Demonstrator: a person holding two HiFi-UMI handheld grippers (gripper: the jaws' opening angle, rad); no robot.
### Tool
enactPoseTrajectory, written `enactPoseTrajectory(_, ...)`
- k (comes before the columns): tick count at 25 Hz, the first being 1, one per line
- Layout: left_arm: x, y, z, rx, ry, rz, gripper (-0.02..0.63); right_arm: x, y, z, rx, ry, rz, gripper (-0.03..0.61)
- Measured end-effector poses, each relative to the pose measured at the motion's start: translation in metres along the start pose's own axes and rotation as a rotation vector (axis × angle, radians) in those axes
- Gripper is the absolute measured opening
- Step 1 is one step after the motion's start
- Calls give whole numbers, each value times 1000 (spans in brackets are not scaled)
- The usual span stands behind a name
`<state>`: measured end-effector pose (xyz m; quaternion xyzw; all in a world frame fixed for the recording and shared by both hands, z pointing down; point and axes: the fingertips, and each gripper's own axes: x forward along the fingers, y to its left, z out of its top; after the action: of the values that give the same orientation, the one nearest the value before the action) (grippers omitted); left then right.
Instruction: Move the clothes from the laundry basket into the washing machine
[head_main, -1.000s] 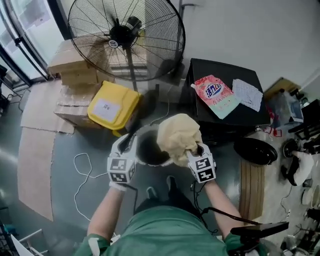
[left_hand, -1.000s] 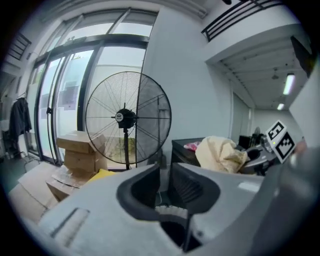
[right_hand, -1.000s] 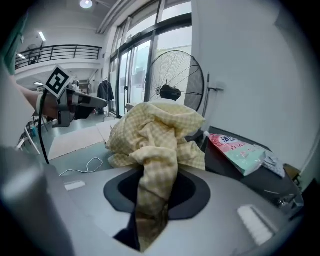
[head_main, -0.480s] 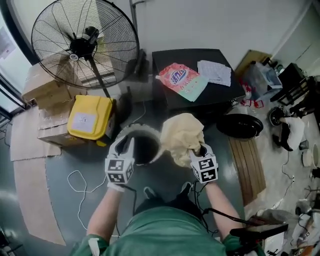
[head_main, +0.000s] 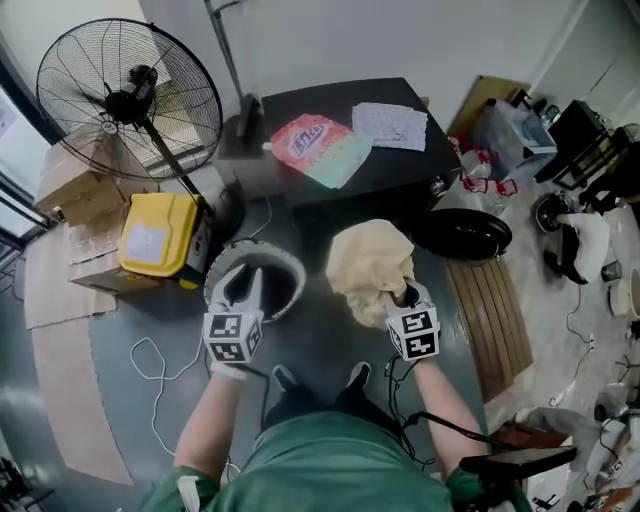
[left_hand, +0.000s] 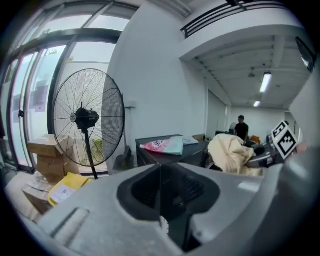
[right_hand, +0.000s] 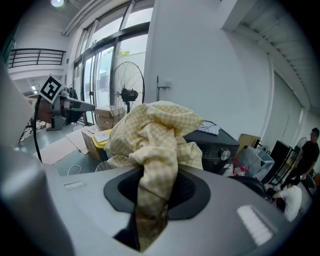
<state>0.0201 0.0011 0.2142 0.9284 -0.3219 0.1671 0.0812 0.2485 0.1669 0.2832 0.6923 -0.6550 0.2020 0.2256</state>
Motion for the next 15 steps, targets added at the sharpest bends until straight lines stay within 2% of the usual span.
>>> enactPoseTrajectory(8, 11, -68, 8, -14, -14, 114, 75, -32, -90, -43, 5, 4, 31, 100)
enactPoseTrajectory(15, 24, -117, 5, 5, 7, 100, 75, -33, -144, -75, 70, 10, 11, 100)
